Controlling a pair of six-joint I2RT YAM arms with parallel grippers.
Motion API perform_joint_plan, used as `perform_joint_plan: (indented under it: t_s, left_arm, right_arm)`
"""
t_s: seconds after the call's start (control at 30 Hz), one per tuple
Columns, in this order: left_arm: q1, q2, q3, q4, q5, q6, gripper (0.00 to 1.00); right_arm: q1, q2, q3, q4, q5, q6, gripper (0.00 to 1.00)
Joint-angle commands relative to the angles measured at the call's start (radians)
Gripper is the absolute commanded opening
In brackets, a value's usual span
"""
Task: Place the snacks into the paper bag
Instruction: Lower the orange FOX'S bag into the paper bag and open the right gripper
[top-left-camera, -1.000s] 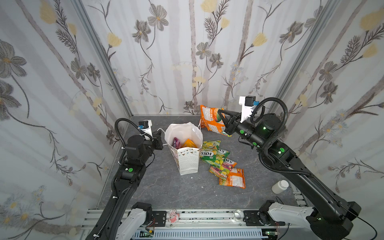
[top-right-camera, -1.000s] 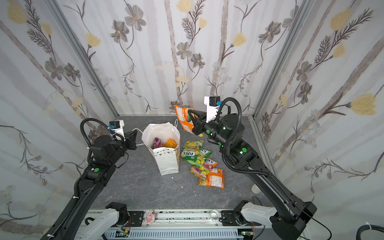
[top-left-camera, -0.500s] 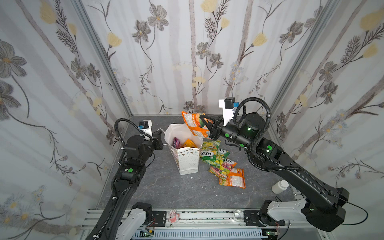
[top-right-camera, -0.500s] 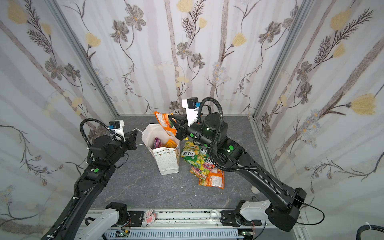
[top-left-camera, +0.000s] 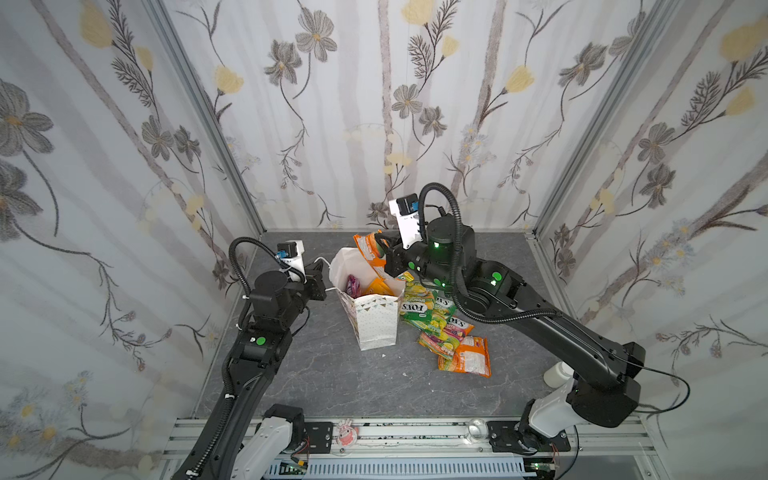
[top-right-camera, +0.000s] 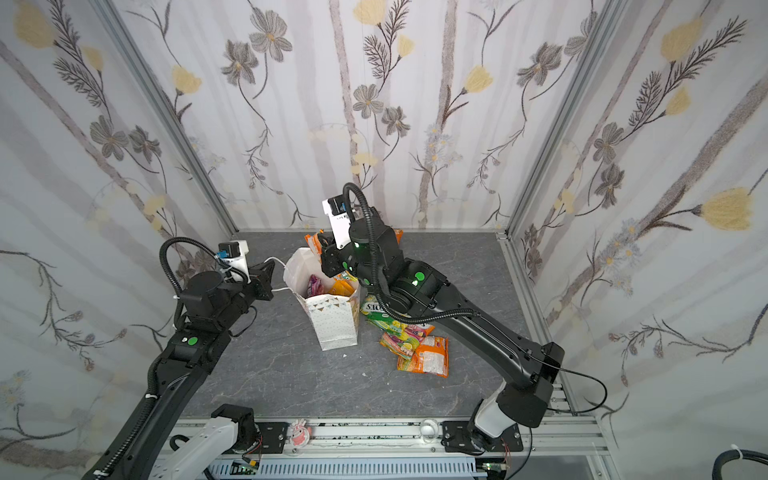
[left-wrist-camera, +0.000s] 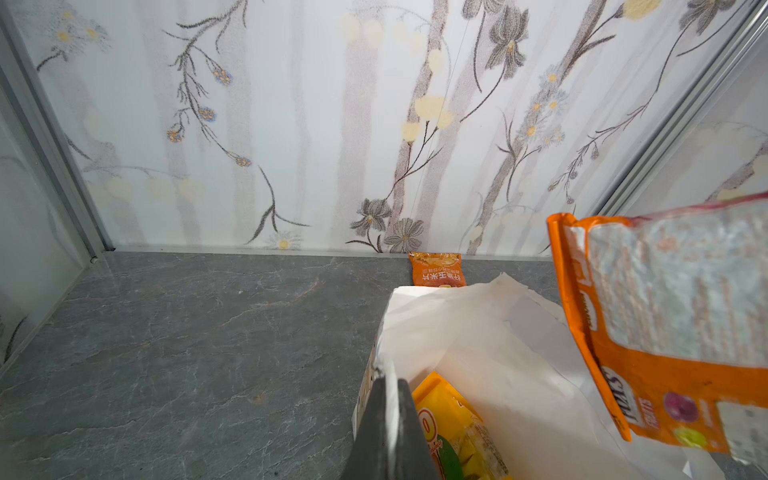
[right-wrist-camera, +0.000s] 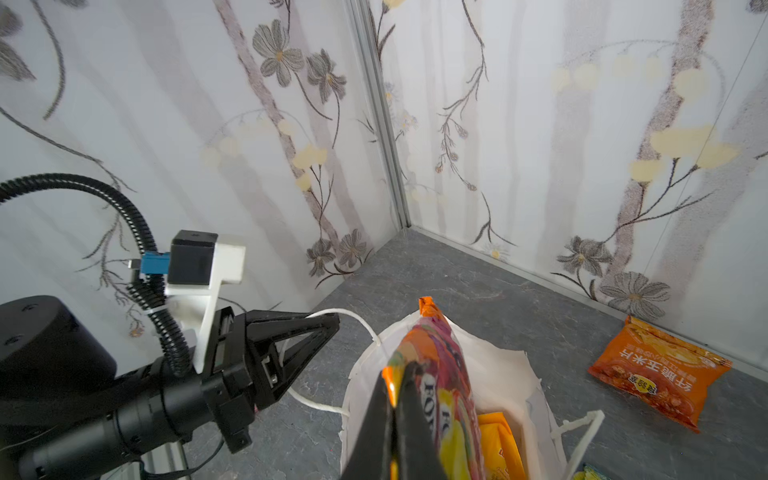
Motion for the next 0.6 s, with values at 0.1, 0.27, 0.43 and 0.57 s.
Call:
perform_joint_plan:
  t_s: [0.1, 0.27, 0.43, 0.57]
  left_arm:
    - [0.001, -0.002, -0.003, 0.030, -0.007, -0.003, 0.00]
    - [0.002, 0.000, -0.001, 0.029, -0.006, -0.003, 0.00]
    - [0.001, 0.000, -0.001, 0.028, -0.009, -0.002, 0.00]
    - [0.001, -0.001, 0.000, 0.029, -0.006, -0.003, 0.00]
  right_arm:
    - [0.027, 0.126, 0.152, -0.189, 0.226, -0.039, 0.00]
    - [0.049, 0.209, 0.255, -0.296, 0.355, -0.051, 0.00]
    - [0.052, 0.226, 0.276, -0.331, 0.389, -0.059, 0.00]
    - [0.052, 0.231, 0.276, -0.353, 0.409, -0.065, 0.00]
